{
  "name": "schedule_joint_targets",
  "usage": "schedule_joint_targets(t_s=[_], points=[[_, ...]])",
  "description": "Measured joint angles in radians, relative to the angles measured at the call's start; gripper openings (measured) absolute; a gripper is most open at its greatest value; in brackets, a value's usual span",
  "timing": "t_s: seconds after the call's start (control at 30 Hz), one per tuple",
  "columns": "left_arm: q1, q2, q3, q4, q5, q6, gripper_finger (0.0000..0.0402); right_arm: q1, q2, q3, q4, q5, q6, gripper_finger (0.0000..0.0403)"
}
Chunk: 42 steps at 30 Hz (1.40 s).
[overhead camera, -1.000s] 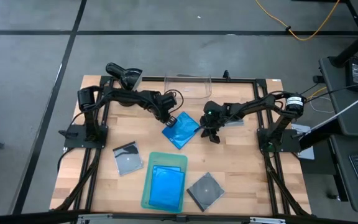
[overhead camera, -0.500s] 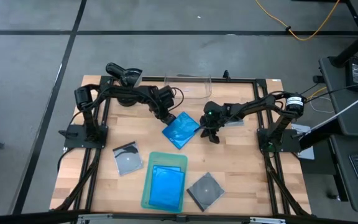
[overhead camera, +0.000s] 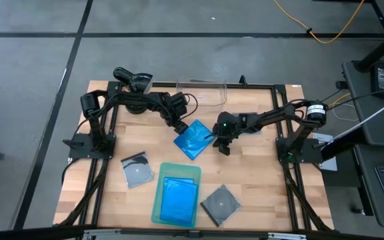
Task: Pick & place jewel cases by type
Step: Put the blue cd case into the green bin
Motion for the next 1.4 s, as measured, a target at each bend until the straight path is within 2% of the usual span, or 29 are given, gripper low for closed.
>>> schedule_joint_targets(t_s=[0.27, 0.57, 0.9, 1.4], points=[[-0.002, 0.072, 0.001, 0.047, 0.015, 0.0, 0.0244, 0.015, 0.0, 0.001, 0.004, 0.029, 0.027, 0.0006], [-0.027, 0.14, 0.005, 0.138, 0.113, -0.035, 0.0244, 0.014, 0.0, 0.001, 0.003, 0.03, 0.044, 0.0006], [-0.078, 0.146, -0.003, 0.261, 0.145, -0.136, 0.0242, 0.014, 0.0, 0.0, 0.009, 0.037, 0.045, 0.0006], [-0.094, 0.129, 0.023, 0.282, 0.144, -0.151, 0.0242, 0.015, -0.001, -0.002, -0.002, 0.036, 0.009, 0.0006]])
